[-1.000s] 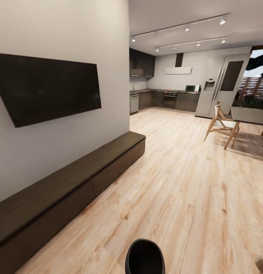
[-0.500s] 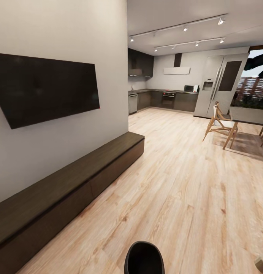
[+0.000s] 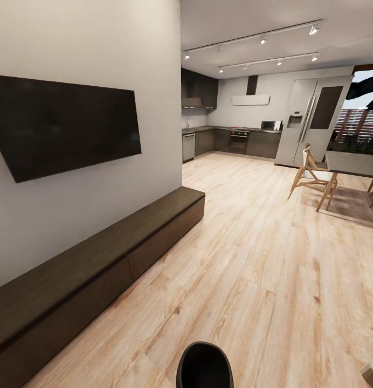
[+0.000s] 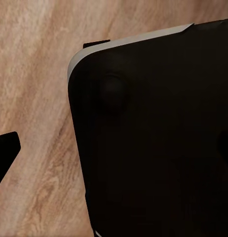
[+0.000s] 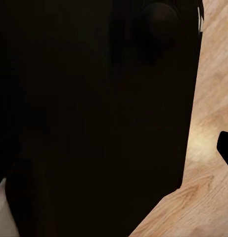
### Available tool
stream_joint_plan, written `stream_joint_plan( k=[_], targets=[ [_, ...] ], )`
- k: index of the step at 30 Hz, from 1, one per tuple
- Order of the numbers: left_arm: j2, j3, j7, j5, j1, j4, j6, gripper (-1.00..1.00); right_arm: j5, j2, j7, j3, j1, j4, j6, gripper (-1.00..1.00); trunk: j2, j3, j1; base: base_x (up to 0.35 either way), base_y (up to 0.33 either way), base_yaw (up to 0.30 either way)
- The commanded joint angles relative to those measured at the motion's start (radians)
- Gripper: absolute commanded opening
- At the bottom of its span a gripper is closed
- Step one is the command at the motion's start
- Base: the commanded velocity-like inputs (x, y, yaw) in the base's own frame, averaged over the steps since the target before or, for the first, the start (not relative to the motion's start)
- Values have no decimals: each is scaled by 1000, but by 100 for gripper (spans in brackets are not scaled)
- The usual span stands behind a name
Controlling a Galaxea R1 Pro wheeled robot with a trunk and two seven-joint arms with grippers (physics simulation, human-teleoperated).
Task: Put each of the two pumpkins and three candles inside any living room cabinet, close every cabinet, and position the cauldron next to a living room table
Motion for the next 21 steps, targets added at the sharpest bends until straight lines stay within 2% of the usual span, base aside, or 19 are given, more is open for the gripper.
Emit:
stream_joint_plan(
  k=[1,7,11,12,14,16,17,19,20,21],
  targets=[
    [0,-4,-1,0,-1,0,-3,100,1,2,0,1,0,-1,-4,100,0,-1,0,0,0,0],
    [11,-1,-13,5,-7,-15,-5,100,6,22,-1,3,-1,-16,-5,100,0,-1,0,0,0,0],
    [43,5,-84,11,-16,-78,1,100,6,30,-3,1,-1,-87,-33,100,0,-1,0,0,0,0],
    [64,7,-111,12,-17,-115,11,100,5,35,-3,1,-1,-129,-56,100,0,-1,0,0,0,0],
    [85,9,-131,13,-19,-160,40,100,4,42,-3,2,0,-179,-71,100,0,-1,0,0,0,0],
    [101,11,-144,14,-19,-219,94,100,3,50,-4,3,1,-239,-79,100,0,-1,0,0,0,0],
    [115,13,-153,16,-19,-299,164,100,1,57,-4,3,2,-307,-81,100,0,-1,0,0,0,0],
    [129,16,-159,22,-17,-403,239,100,-1,61,-4,4,2,-375,-64,100,0,-1,0,0,0,0],
    [136,19,-161,26,-15,-462,280,100,-1,63,-4,4,2,-409,-43,100,0,-1,0,0,0,0],
    [152,32,-164,37,-13,-587,370,100,-2,65,-4,6,2,-481,26,100,0,-1,0,0,0,0]
  ],
)
